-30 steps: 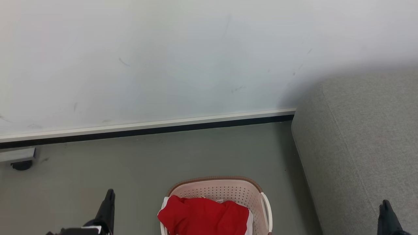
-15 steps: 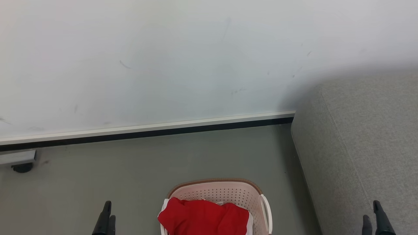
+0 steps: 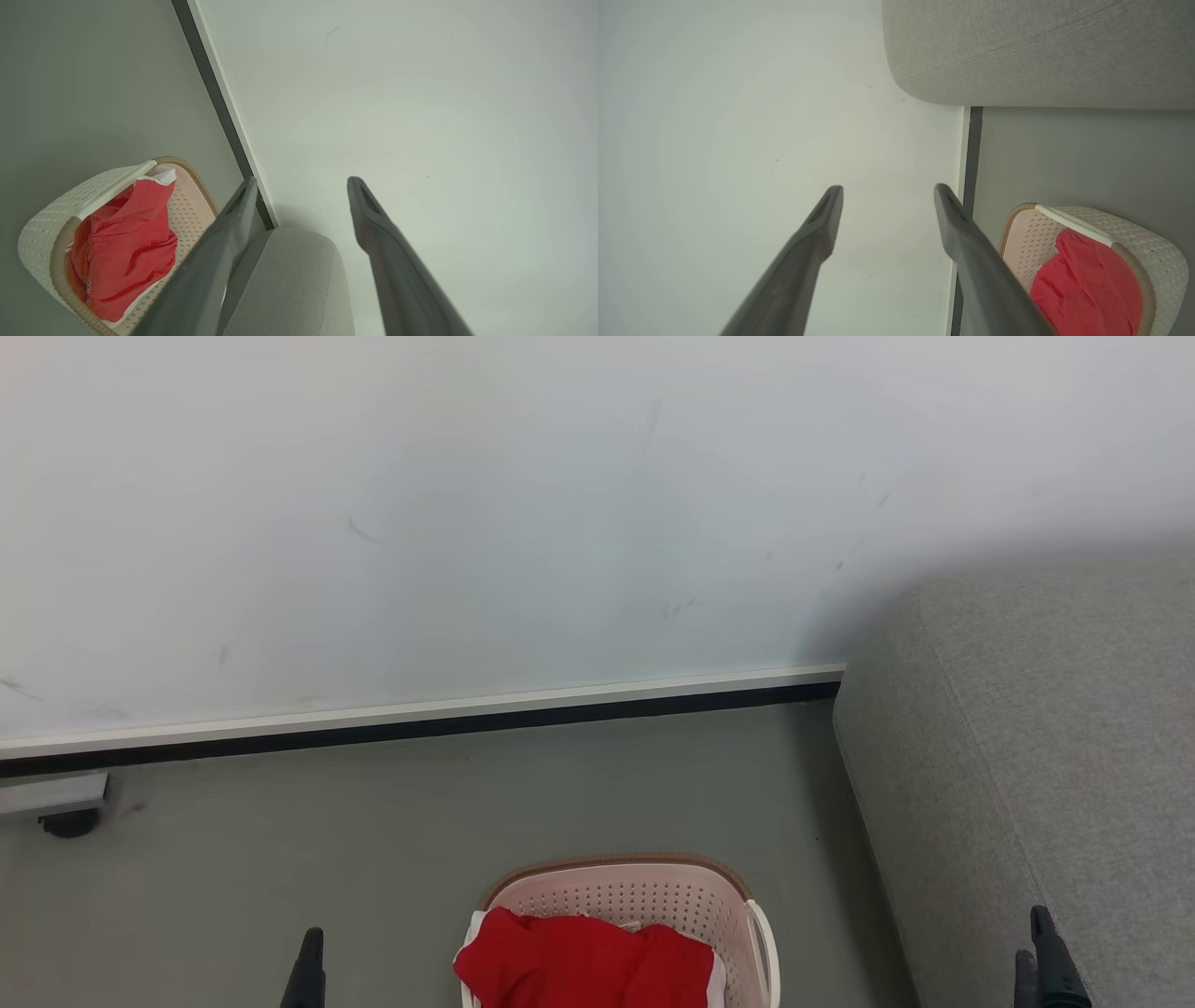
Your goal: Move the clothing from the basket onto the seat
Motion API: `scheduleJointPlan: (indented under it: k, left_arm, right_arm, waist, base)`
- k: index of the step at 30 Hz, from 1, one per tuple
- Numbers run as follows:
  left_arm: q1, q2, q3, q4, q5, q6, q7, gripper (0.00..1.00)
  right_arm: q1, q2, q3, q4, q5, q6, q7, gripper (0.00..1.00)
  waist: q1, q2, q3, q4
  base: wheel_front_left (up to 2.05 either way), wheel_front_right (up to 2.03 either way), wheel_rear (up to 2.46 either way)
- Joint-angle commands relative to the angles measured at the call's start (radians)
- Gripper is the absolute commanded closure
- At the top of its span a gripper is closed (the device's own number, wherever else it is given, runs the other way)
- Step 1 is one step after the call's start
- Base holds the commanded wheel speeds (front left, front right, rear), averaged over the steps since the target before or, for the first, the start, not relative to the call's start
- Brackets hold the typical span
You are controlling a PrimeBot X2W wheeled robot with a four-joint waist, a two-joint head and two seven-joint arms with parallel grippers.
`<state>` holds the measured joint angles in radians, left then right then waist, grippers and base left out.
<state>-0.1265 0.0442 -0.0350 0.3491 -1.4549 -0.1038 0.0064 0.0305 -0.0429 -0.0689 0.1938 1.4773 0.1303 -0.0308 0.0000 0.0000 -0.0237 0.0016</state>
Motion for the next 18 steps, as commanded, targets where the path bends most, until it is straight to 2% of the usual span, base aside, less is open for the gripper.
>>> scheduleJointPlan:
  k: [1,18]
  left_arm:
    - [-0.001,0.005,-0.003,-0.020,0.032,0.004,-0.011,0.00]
    - [0.044,0.006,-0.024,-0.095,0.337,0.031,-0.075,0.00]
  right_arm:
    - [-0.018,-0.008,0.014,-0.007,-0.028,0.000,-0.009,0.00]
    - [-0.031,-0.007,0.072,0.032,-0.299,0.000,-0.065,0.00]
  waist:
    - [0.0000,0.0000,-0.002,0.002]
    - [0.0000,0.0000,-0.019,0.013]
  base:
    - [0.00,0.00,0.00]
    - [0.00,0.00,0.00]
